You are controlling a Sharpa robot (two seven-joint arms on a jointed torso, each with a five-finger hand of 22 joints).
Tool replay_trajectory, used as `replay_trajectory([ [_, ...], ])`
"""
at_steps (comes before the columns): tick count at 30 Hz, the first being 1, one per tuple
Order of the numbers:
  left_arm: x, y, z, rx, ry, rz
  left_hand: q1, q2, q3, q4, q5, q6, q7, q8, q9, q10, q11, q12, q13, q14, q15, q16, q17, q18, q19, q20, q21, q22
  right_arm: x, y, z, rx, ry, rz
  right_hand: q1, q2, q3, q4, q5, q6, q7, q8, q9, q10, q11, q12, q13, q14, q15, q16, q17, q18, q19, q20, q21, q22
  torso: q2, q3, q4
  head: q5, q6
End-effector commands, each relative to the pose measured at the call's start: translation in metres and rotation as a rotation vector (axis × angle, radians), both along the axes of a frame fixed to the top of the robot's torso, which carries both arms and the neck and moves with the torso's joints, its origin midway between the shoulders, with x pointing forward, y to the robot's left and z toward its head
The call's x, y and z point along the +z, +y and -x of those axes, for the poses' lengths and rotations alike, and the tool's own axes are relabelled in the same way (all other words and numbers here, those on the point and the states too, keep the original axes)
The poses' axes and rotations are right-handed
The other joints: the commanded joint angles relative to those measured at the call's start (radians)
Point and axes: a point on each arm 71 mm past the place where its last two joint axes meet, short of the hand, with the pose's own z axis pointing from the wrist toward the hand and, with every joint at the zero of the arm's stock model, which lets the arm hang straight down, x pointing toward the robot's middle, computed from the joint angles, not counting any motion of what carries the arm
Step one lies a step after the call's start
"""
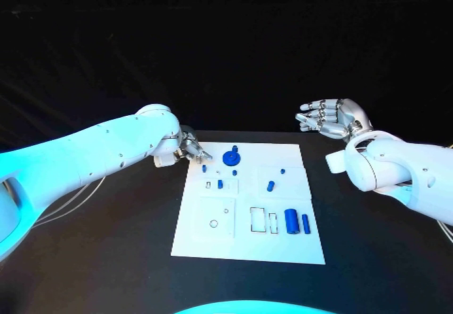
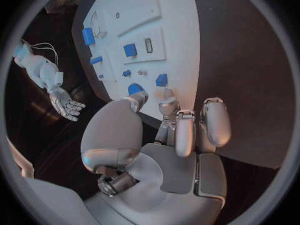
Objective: Assemble the parts on the task board
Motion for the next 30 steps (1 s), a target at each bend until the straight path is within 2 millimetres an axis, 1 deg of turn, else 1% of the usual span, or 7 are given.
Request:
replay_trajectory([
  [1, -0.0028, -0.0009, 0.0001, -0.006, 0.014, -0.005, 0.005, -0.009, -0.050, 0.006, 0.002, 0.000, 0.015, -0.021, -0.011, -0.020, 0.010, -0.011, -0.010, 0.088, 0.007, -0.008, 0.238, -0.003, -0.003, 0.005, -0.013, -0.010, 0.0000, 0.0009, 0.0003, 0.006, -0.001, 0.000, -0.010, 0.021, -0.029, 0.001, 0.006, 0.010, 0.062, -0.013, -0.009, 0.012, -0.001, -0.018, -0.009, -0.002, 0.007, -0.019, -0.009, 0.014, -0.019, -0.003, -0.006, -0.004, -0.001, 0.0004, -0.0003, -0.001, -0.002],
  [3, -0.0050, -0.0004, 0.0002, -0.007, 0.020, -0.010, 0.001, -0.007, -0.059, 0.006, -0.001, -0.005, 0.017, -0.031, -0.017, -0.024, 0.013, -0.013, -0.014, 0.088, 0.009, -0.009, 0.237, -0.003, -0.005, 0.007, -0.014, -0.012, 0.0000, 0.0008, 0.0003, 0.005, -0.001, 0.000, -0.010, 0.021, -0.029, 0.001, 0.006, 0.010, 0.062, -0.013, -0.009, 0.012, -0.001, -0.018, -0.009, -0.002, 0.007, -0.019, -0.009, 0.014, -0.019, -0.003, -0.006, -0.004, 0.000, 0.0013, -0.0006, -0.001, -0.003],
  [5, -0.0068, -0.0001, 0.0004, -0.008, 0.025, -0.014, -0.005, -0.002, -0.073, 0.006, -0.007, -0.013, 0.023, -0.051, -0.032, -0.030, 0.018, -0.013, -0.016, 0.087, 0.013, -0.009, 0.236, -0.002, -0.007, 0.011, -0.016, -0.014, 0.0000, 0.0007, 0.0003, 0.005, -0.001, 0.000, -0.010, 0.021, -0.029, 0.001, 0.006, 0.010, 0.062, -0.013, -0.009, 0.012, -0.001, -0.018, -0.009, -0.002, 0.007, -0.019, -0.009, 0.014, -0.019, -0.003, -0.006, -0.004, 0.000, 0.0014, -0.0006, -0.001, -0.004],
  [8, -0.0087, -0.0003, 0.0011, -0.014, 0.033, -0.020, -0.008, 0.000, -0.079, 0.006, -0.011, -0.013, 0.025, -0.058, -0.038, -0.031, 0.020, -0.012, -0.017, 0.087, 0.015, -0.009, 0.236, -0.002, -0.009, 0.012, -0.016, -0.016, 0.0000, 0.0007, 0.0003, 0.005, -0.001, 0.000, -0.010, 0.021, -0.029, 0.001, 0.006, 0.010, 0.062, -0.013, -0.009, 0.012, -0.001, -0.018, -0.009, -0.002, 0.007, -0.019, -0.009, 0.014, -0.019, -0.003, -0.006, -0.004, -0.001, 0.0019, -0.0007, -0.001, -0.005],
  [18, -0.0103, -0.0029, 0.0029, -0.030, 0.045, -0.022, -0.009, 0.001, -0.083, 0.006, -0.013, -0.012, 0.026, -0.061, -0.041, -0.033, 0.021, -0.013, -0.018, 0.087, 0.016, -0.008, 0.237, -0.002, -0.009, 0.013, -0.017, -0.016, 0.0000, 0.0010, 0.0002, 0.006, -0.001, 0.000, -0.010, 0.021, -0.029, 0.001, 0.006, 0.010, 0.062, -0.013, -0.009, 0.012, -0.001, -0.018, -0.009, -0.002, 0.007, -0.019, -0.009, 0.014, -0.019, -0.003, -0.006, -0.004, -0.002, 0.0019, 0.0008, -0.001, -0.008],
  [24, -0.0106, -0.0028, 0.0030, -0.029, 0.044, -0.022, 0.006, 0.013, -0.085, 0.004, -0.012, -0.007, 0.028, -0.073, -0.054, -0.035, 0.023, -0.011, -0.019, 0.088, 0.018, -0.007, 0.238, -0.002, -0.010, 0.016, -0.017, -0.016, -0.0001, 0.0012, 0.0000, 0.006, -0.001, 0.000, -0.010, 0.021, -0.029, 0.001, 0.006, 0.010, 0.062, -0.013, -0.009, 0.012, -0.001, -0.018, -0.009, -0.002, 0.007, -0.019, -0.009, 0.014, -0.019, -0.003, -0.006, -0.004, -0.002, 0.0018, -0.0004, 0.000, -0.009],
  [30, -0.0108, -0.0029, 0.0033, -0.029, 0.044, -0.019, 0.030, 0.023, -0.086, 0.002, -0.010, 0.008, 0.027, -0.078, -0.064, -0.034, 0.022, -0.007, -0.017, 0.088, 0.019, -0.007, 0.239, -0.002, -0.009, 0.018, -0.015, -0.013, -0.0001, 0.0014, -0.0002, 0.006, 0.000, 0.000, -0.010, 0.021, -0.029, 0.001, 0.006, 0.010, 0.062, -0.013, -0.009, 0.012, -0.001, -0.018, -0.009, -0.002, 0.007, -0.019, -0.009, 0.014, -0.019, -0.003, -0.006, -0.004, -0.001, 0.0020, 0.0001, -0.001, -0.010],
])
